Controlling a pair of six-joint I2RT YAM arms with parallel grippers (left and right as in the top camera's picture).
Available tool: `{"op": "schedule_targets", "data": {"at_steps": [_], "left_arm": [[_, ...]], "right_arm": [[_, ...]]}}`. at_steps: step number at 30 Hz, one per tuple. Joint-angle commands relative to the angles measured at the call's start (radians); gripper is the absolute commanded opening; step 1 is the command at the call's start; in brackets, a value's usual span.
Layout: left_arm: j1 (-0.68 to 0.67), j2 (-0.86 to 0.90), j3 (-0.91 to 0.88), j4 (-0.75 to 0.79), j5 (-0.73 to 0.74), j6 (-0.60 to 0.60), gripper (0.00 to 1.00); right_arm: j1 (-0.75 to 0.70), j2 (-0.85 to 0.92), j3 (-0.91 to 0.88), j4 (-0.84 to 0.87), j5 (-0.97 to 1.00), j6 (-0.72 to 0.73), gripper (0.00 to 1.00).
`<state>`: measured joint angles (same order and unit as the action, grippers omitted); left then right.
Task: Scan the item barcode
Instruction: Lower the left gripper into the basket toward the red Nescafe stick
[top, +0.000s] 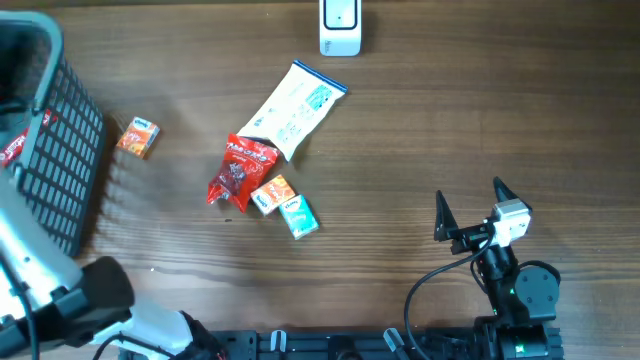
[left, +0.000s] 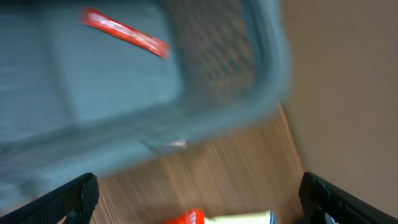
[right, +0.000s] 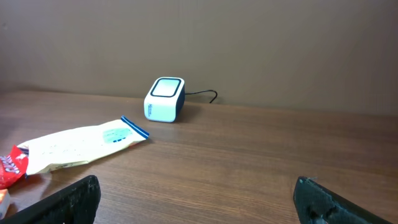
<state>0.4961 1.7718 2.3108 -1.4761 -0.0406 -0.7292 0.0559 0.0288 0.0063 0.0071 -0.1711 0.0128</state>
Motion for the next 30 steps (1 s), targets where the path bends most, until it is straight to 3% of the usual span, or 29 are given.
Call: {"op": "schedule_targets", "data": {"at_steps": [1,8,18,30], "left_arm": [[0.122,0.042,0.005,0.002,-0.036,-0.118,1.00],[0.172,0.180,0.005,0.063,-0.036,-0.124,1.00],[0.172,0.348,0.005,0.285,-0.053,-0.125,1.00],[0.172,0.562,0.005,0.361,-0.074,-0.201,0.99]], "right_arm": [[-0.004,0.001,-0.001,0.003,0.011,-0.012,1.00],[-0.004,0.001,-0.001,0.003,0.011,-0.012,1.00],[-0.004,0.001,-0.001,0.003,0.011,-0.012,1.00],[-0.004,0.001,-0.001,0.003,0.011,-0.012,1.00]]}}
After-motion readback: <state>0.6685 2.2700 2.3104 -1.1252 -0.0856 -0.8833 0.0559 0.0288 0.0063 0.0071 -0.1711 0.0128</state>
